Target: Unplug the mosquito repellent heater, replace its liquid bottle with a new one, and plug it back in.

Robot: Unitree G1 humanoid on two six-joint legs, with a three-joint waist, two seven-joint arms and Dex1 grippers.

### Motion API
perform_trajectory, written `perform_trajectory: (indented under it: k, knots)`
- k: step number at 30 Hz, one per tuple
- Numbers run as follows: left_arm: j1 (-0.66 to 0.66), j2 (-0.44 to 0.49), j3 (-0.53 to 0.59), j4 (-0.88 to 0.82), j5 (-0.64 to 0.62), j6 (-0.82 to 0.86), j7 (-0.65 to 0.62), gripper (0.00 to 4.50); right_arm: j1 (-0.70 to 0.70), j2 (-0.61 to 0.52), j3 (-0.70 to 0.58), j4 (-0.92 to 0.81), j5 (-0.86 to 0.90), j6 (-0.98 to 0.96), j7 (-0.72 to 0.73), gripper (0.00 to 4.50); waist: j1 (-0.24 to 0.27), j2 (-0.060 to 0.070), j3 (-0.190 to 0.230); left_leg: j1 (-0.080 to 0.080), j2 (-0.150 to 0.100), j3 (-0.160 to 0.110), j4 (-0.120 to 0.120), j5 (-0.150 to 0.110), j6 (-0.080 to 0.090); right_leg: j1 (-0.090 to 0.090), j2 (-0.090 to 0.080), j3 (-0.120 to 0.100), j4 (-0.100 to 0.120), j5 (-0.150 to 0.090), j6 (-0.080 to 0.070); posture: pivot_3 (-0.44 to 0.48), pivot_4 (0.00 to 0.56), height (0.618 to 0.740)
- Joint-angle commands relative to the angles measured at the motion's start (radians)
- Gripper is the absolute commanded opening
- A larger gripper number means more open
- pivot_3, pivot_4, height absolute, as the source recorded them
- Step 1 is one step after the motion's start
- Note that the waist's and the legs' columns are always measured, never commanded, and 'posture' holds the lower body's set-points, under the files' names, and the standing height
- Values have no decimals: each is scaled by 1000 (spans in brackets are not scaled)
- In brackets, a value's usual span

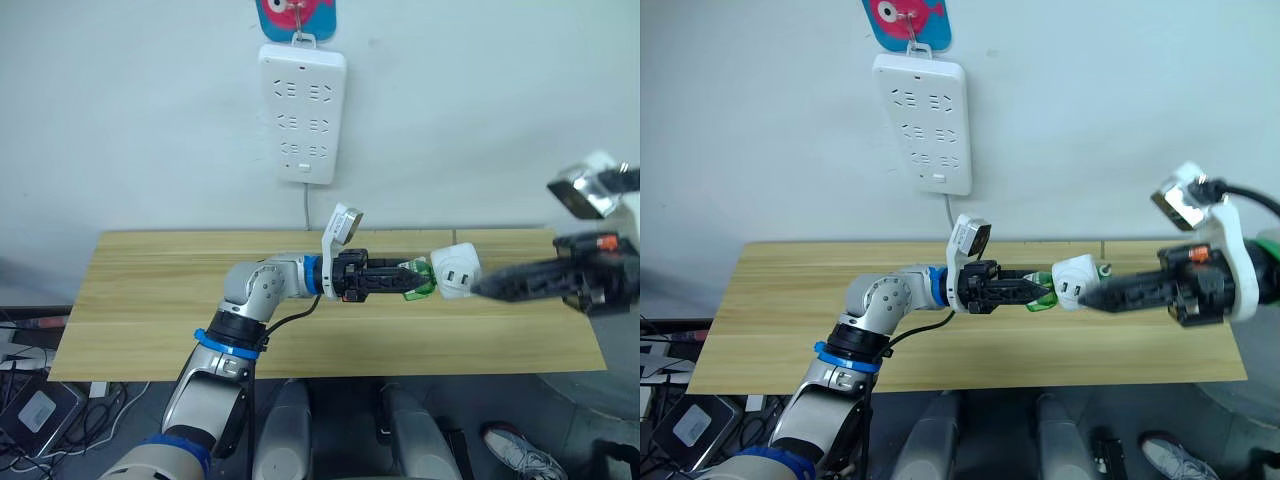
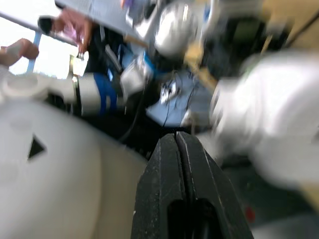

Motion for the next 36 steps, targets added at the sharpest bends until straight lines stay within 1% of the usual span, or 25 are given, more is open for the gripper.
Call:
perform_trajectory:
  k: [1,5,9,11,13,19,22,24,26,30,32,34,36]
  knots:
    - [-6,-11,9,-30,-21,-1,-14,2249,54,-9,-57,-77,24,-72,-6,45,-4,0,0,0,0,0,0,0,0,0,0,0,0,0,0,184,284,740]
    - [-6,-15,7,-38,-24,4,-15,2249,65,6,-36,-98,24,-151,-22,45,-5,0,0,0,0,0,1,0,0,0,0,0,1,0,0,185,282,740]
    - [7,-8,-8,-58,-21,5,-22,2249,2,39,10,-51,24,-196,-37,45,-5,0,0,0,0,1,2,0,0,0,0,1,0,0,0,185,280,740]
    - [17,-5,-20,-70,-13,-1,-24,2249,-50,76,34,-5,24,-202,-56,45,-5,0,0,0,0,0,1,0,0,0,0,1,0,0,0,185,280,740]
    - [22,-5,-25,-77,-13,-1,-25,2249,-81,105,51,25,24,-205,-95,45,-6,0,0,0,0,0,1,0,0,0,0,0,0,0,0,185,278,740]
    - [22,-3,-28,-86,-17,1,-29,2249,-86,176,53,31,24,-258,-288,45,-2,0,0,-1,0,0,1,0,0,-1,0,0,0,0,0,185,281,740]
    - [28,0,-32,-93,-16,1,-32,2249,-121,215,59,44,24,-259,-346,45,-2,0,0,-1,0,0,1,0,0,-1,0,1,0,0,0,182,282,740]
    - [28,-1,-32,-92,-15,1,-32,2249,-135,226,58,45,24,-247,-359,45,-2,0,0,-1,0,0,1,0,0,-1,0,0,1,0,0,183,281,740]
    - [24,-3,-27,-85,-13,-1,-30,2249,-140,220,49,37,24,-218,-321,45,-2,0,0,-1,0,0,1,0,0,-1,0,0,1,0,0,185,282,740]
    - [13,1,-10,-64,-11,-6,-26,2249,-101,134,12,-27,24,-152,-170,45,3,0,0,-1,0,0,1,0,0,-1,0,0,0,0,0,185,282,740]
    - [6,4,-7,-53,-9,-8,-28,2249,-75,95,-11,-55,24,-143,-134,45,4,0,0,-2,0,-1,1,0,0,-2,0,-1,0,0,0,187,280,740]
    - [1,11,-3,-45,-8,-9,-35,2249,-29,64,-81,-132,-62,-114,-82,406,3,0,0,-2,0,-1,1,0,0,-2,0,-1,0,0,0,193,279,740]
    - [0,21,-1,-42,-7,-9,-42,2249,20,45,-164,-184,-146,-95,-8,932,4,0,0,-2,0,-1,1,0,0,-2,0,-1,0,0,0,198,279,740]
